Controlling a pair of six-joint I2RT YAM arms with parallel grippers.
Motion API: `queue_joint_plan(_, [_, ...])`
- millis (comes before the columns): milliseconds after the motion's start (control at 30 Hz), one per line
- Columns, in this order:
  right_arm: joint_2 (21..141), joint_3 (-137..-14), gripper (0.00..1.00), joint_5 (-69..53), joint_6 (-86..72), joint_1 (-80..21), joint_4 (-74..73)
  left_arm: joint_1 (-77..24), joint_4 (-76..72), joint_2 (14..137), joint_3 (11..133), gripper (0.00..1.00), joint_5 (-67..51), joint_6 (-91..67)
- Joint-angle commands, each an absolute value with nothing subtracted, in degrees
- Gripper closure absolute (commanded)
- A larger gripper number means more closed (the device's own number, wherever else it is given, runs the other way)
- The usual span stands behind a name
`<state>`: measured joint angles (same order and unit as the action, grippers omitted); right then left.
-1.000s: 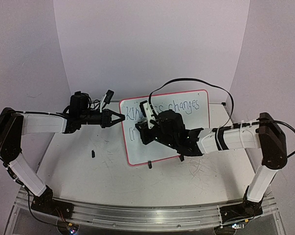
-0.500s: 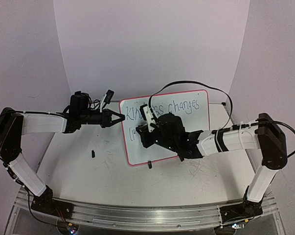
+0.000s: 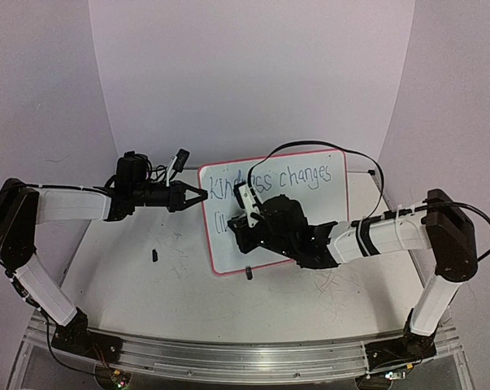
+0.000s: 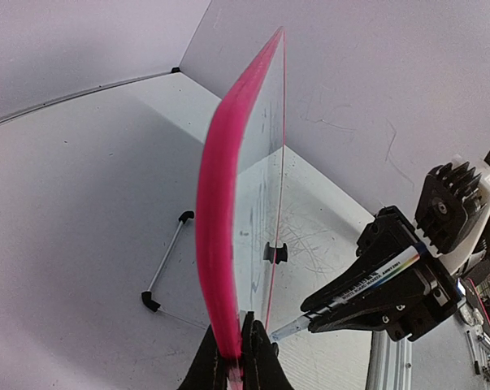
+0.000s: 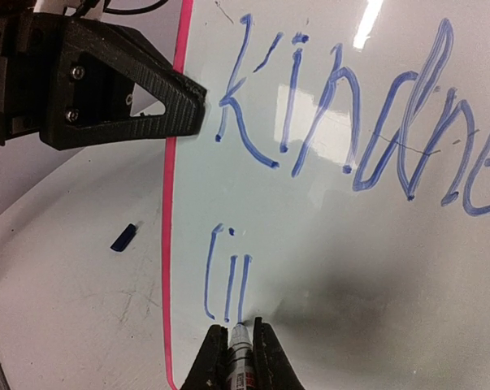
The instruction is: Write a sentence on the whiteboard
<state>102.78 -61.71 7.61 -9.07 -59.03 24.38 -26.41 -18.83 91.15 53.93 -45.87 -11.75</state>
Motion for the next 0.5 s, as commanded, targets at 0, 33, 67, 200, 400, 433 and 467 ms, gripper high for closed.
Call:
queue_joint_plan(0, [101.0, -63.5, 1.0, 11.6, -8.5, -58.5, 24.2, -27.1, -17.2, 91.2, 55.7, 1.0, -43.8, -6.3])
queue_joint_plan(33, [101.1, -64.0, 1.0, 12.0, -8.4, -58.5, 24.2, -27.1, -17.2, 91.3, 55.7, 1.0, -43.8, -6.3])
queue_joint_plan(67, [101.2, -64.4, 1.0, 12.3, -8.3, -58.4, 24.2, -27.1, -17.2, 91.3, 55.7, 1.0, -43.8, -6.2])
queue_joint_plan(200, [101.9, -66.1, 1.0, 13.5, -8.1, -57.9, 24.2, -27.1, -17.2, 91.2, 55.7, 1.0, -43.8, -6.2])
queue_joint_plan(400, [102.3, -67.5, 1.0, 14.7, -7.7, -56.5, 24.1, -27.1, -17.1, 91.1, 55.6, 1.0, -43.8, -6.2])
queue_joint_plan(433, [102.2, -67.7, 1.0, 14.9, -7.6, -56.3, 24.2, -27.1, -17.1, 91.1, 55.6, 1.0, -43.8, -6.2])
queue_joint_plan(467, [102.1, -67.8, 1.0, 15.0, -7.5, -56.1, 24.2, -27.1, -17.1, 91.1, 55.6, 1.0, -43.8, -6.1])
